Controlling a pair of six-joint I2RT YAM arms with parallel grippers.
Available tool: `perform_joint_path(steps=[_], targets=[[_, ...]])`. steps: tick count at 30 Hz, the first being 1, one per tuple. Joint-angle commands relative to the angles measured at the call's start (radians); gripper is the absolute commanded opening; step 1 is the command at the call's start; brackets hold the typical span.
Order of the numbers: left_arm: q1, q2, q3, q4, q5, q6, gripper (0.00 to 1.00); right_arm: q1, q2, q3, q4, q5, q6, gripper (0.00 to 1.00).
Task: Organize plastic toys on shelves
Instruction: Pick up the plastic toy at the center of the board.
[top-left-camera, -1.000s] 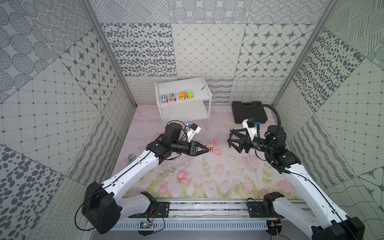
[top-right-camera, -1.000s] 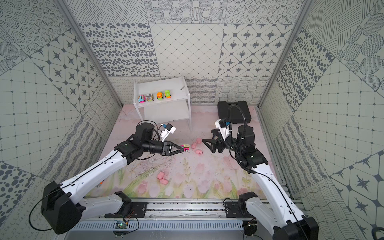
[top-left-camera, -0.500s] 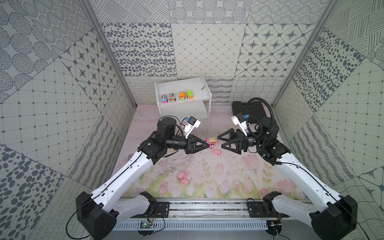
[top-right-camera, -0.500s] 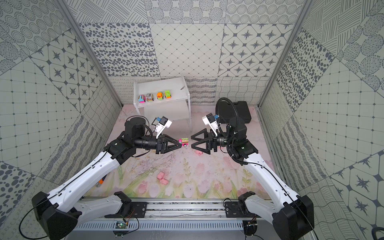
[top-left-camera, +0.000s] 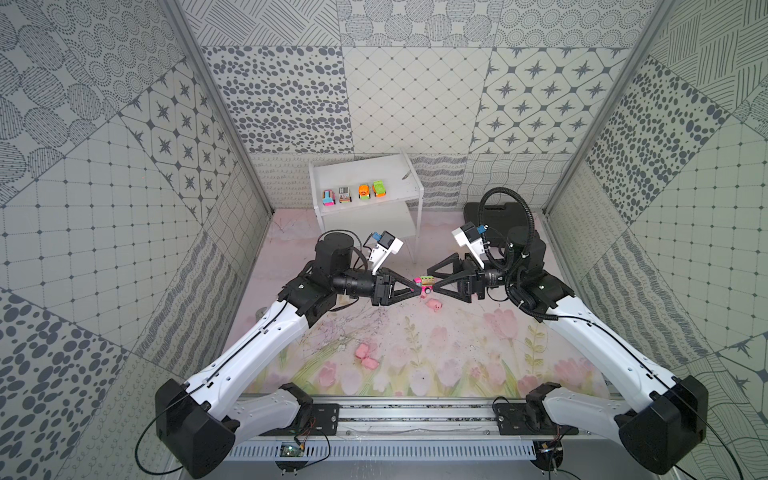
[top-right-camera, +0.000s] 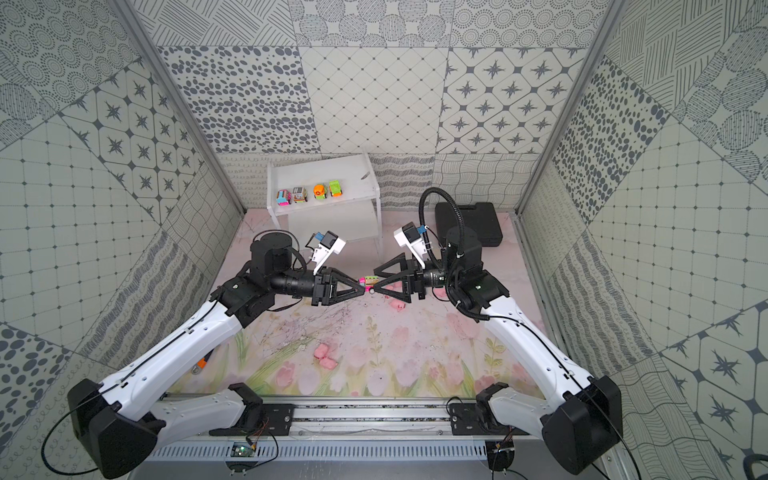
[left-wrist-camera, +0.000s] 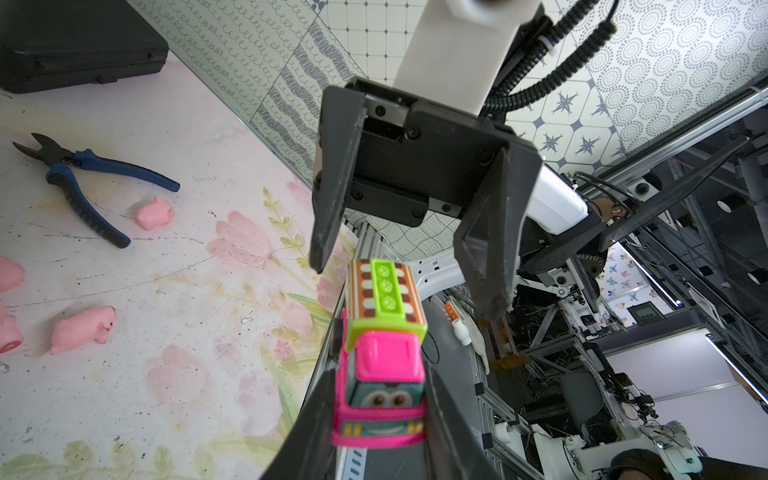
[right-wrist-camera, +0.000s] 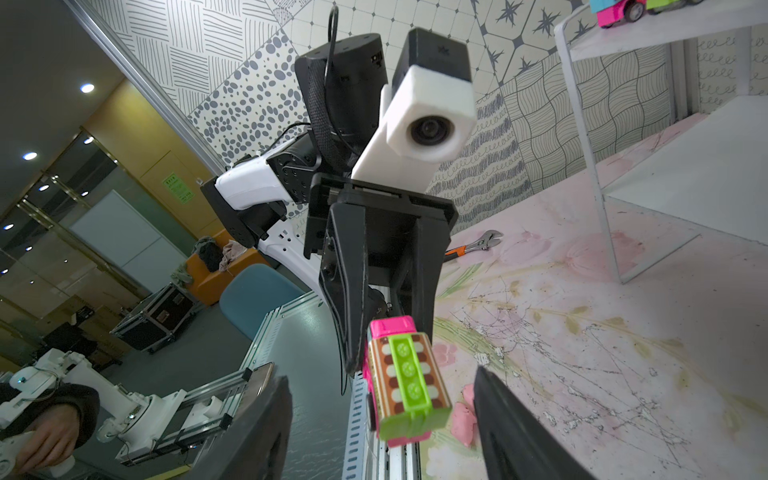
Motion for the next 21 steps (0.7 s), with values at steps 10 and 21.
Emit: perform_joint_path(steps=[10, 21], targets=[[0.012, 0.02, 0.007, 0.078, 0.056, -0.016, 0.26, 0.013, 0.029, 0.046, -0.05, -0.019, -0.049, 0.44], [0.013, 0.024, 0.018, 0.057, 0.051, 0.003, 0.33, 0.011, 0.034, 0.057, -0.041, -0.021, -0.046, 0.28]])
